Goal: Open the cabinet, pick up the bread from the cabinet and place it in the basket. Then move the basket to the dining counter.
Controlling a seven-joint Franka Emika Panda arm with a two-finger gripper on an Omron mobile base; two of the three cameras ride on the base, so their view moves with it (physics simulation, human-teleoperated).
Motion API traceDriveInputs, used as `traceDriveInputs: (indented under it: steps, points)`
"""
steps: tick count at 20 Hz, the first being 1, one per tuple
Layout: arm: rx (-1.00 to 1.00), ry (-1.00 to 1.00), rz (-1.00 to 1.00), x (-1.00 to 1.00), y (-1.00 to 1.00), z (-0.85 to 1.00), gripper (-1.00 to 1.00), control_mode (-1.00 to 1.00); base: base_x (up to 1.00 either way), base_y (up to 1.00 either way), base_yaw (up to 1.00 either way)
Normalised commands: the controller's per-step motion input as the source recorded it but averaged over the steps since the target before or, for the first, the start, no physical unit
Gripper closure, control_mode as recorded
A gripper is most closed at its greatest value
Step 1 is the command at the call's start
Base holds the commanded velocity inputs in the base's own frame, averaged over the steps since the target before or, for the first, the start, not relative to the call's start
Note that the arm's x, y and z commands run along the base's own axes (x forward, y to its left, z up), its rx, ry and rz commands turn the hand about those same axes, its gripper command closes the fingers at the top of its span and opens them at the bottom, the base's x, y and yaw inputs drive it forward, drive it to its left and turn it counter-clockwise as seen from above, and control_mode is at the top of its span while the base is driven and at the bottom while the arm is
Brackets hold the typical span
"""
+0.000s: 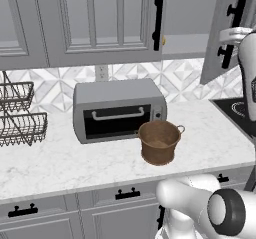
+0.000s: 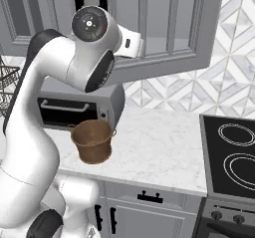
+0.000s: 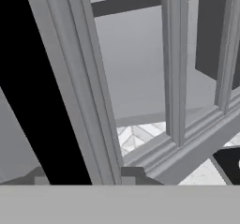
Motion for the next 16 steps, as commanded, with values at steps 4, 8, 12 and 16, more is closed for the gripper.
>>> traceDriveInputs:
  steps: [4, 8, 12, 16]
  points:
    - [0.00, 0.02, 0.00, -0.97, -1.00, -0.61, 1.00, -1.00, 0.00, 0.00, 0.00]
    - [-0.02, 0.00, 0.00, -0.48, -0.86, -0.56, 1.00, -1.00, 0.00, 0.00, 0.00]
    - [0.02, 0.00, 0.00, -0.18, -0.32, -0.11, 1.00, -1.00, 0.00, 0.00, 0.00]
    - [0.00, 0.00, 0.00, 0.00, 0.00, 0.00, -1.00, -1.00, 0.00, 0.00, 0.00]
